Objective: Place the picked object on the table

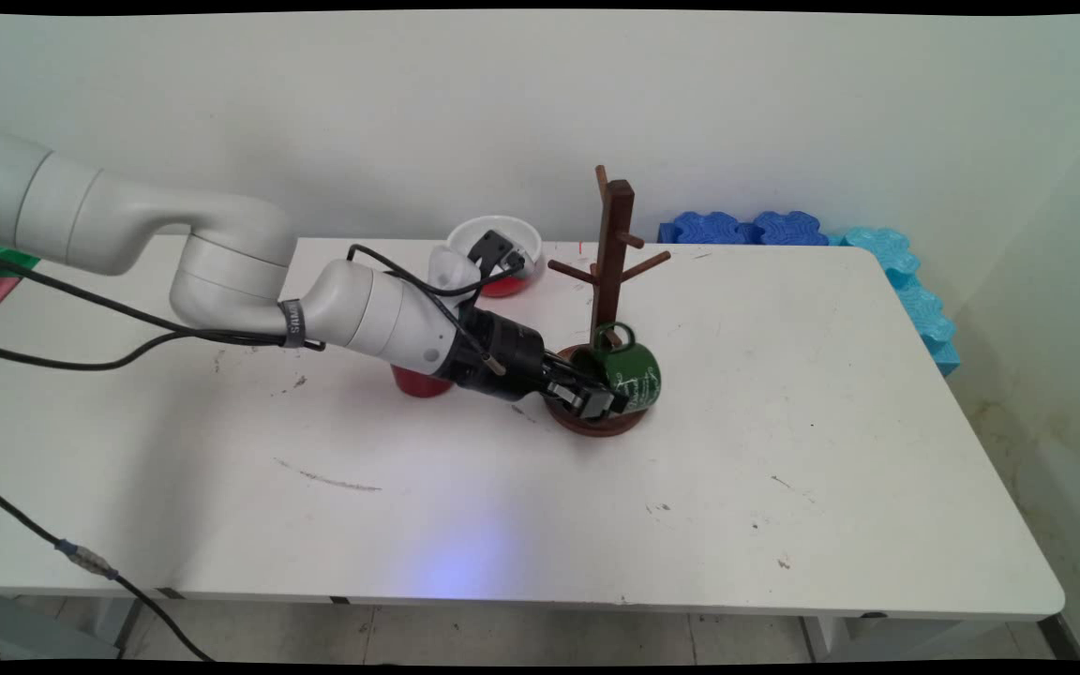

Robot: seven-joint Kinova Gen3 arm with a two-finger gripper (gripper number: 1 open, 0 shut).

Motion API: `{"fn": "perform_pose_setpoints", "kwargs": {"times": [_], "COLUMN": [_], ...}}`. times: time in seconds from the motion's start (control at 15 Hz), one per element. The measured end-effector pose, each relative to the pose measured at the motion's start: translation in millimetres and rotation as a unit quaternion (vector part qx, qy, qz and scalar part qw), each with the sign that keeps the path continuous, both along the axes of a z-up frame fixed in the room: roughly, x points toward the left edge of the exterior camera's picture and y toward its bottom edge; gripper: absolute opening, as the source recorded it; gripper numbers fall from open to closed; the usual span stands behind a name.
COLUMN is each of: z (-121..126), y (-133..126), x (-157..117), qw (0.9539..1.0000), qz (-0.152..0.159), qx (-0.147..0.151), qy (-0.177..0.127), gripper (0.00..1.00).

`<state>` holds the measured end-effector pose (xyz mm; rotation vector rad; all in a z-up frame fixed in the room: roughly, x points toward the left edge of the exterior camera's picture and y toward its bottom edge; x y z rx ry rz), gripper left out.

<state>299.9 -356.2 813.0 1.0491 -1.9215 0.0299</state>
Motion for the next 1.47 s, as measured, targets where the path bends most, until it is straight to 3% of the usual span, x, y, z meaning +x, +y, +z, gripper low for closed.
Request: {"fn": "perform_pose_setpoints", "kwargs": {"times": [1.47], "z": [9.0], "y": [3.9], "x": [-6.9], "qw": [0.9998], "qz": [-0.016], "qx": [-0.012], "qy": [-0.004], "gripper": [0.0]}}
